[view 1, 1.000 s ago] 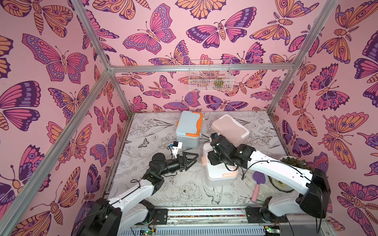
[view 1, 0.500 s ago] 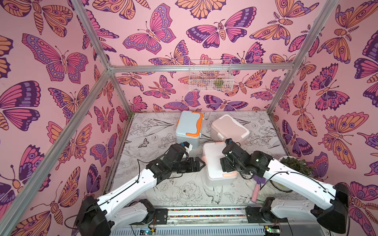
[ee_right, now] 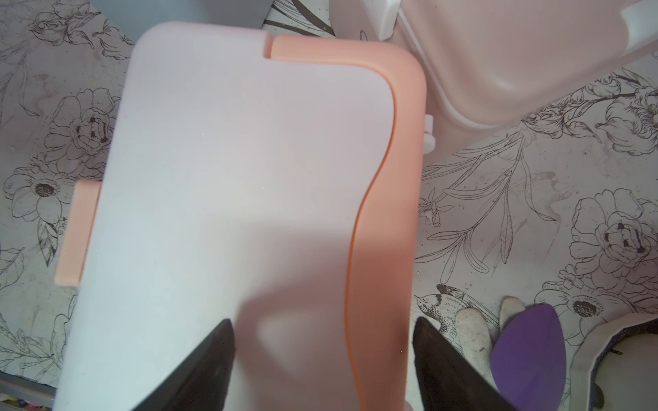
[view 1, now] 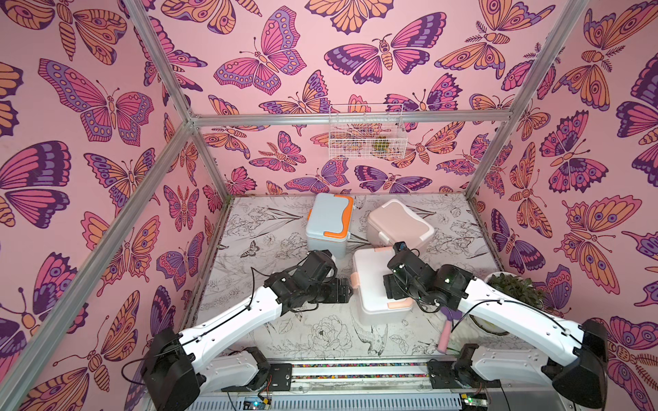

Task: Open first aid kits and take out gauze
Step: Open the fastener of the first aid kit.

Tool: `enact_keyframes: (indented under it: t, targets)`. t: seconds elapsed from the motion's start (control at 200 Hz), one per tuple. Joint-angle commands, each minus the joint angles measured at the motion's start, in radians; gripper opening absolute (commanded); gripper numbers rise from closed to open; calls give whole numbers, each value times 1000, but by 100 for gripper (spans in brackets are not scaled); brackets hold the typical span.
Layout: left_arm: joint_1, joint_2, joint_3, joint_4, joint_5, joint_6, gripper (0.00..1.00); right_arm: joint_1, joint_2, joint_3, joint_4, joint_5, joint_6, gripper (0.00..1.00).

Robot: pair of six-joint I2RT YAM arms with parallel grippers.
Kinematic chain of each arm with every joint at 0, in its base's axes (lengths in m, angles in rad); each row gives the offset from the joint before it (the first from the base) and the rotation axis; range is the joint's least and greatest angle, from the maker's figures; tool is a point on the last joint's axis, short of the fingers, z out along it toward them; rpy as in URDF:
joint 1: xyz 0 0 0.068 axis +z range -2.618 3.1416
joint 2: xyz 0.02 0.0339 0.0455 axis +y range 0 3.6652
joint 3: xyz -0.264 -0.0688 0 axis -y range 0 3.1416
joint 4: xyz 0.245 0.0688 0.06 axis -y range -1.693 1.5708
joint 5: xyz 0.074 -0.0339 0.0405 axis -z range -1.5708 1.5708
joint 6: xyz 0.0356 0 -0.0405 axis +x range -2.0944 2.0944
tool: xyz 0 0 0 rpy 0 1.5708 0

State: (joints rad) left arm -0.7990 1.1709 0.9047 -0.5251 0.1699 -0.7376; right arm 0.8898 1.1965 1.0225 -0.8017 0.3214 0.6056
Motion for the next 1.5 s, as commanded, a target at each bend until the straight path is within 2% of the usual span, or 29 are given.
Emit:
enact_keyframes:
  t: [0.0, 0.19, 0.386, 0.566, 0.761, 0.881, 1.002, 1.172, 1.352, 1.432, 1.492]
  targets:
    - [-5, 27, 60, -3, 0, 30, 91, -12, 4, -36, -59, 1, -1, 79]
    - [-5, 195, 154, -40, -21, 64, 93, -20, 11, -50, -48, -5, -8, 79]
    - [-3, 256, 167, -60, -60, 77, 91, -30, 31, -48, -41, -20, -20, 79]
    - [21, 189, 79, -70, -99, 50, 88, -32, 36, -56, -37, -30, -21, 79]
    - [80, 133, -33, -53, -84, 27, 86, -35, 35, -65, -33, -33, -21, 79]
    - [103, 112, -65, -55, -69, 23, 85, -35, 35, -60, -40, -37, -20, 79]
    - [104, 15, -68, -68, -61, 20, 84, -35, 27, -40, -55, -39, -21, 79]
    - [104, -59, -16, -70, 18, 13, 87, -37, 5, 0, -88, -15, -24, 80]
    - [102, -41, 50, -13, 150, -22, 94, -86, -73, -30, -50, -11, -23, 81]
    - [104, -5, 61, 27, 202, -48, 94, -120, -115, -72, 4, -48, -31, 81]
    - [104, 25, 66, 57, 235, -70, 94, -152, -137, -105, 47, -120, -41, 80]
